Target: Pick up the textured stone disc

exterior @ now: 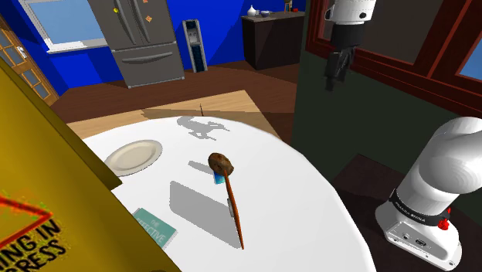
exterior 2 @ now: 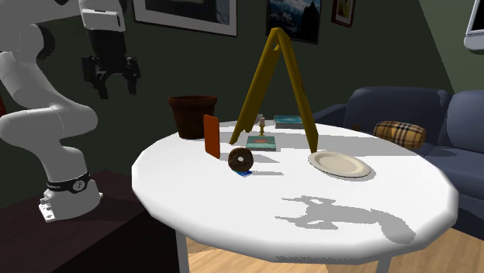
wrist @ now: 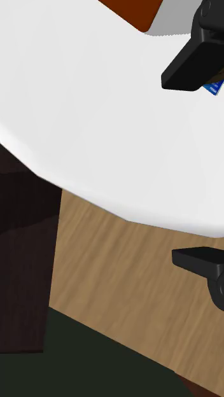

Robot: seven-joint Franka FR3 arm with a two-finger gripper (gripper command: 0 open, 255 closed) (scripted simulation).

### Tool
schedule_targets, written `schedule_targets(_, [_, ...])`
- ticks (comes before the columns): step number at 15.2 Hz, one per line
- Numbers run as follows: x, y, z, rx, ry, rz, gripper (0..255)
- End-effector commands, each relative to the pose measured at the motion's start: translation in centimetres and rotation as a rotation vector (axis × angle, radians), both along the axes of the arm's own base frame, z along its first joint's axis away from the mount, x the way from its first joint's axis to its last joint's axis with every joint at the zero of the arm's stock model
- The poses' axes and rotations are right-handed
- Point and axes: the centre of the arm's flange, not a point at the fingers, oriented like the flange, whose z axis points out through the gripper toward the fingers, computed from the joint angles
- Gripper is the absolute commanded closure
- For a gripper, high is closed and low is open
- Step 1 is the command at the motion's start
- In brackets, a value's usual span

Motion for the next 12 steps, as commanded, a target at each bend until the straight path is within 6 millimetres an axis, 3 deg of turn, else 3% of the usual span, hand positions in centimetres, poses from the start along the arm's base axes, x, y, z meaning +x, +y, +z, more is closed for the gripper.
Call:
schedule_targets(1, [0.0, 0.0, 0.0, 0.000, 0.000, 0.000, 0])
schedule_targets(12, [6.3, 10.6, -7.3, -0.026, -0.071, 0.063, 0])
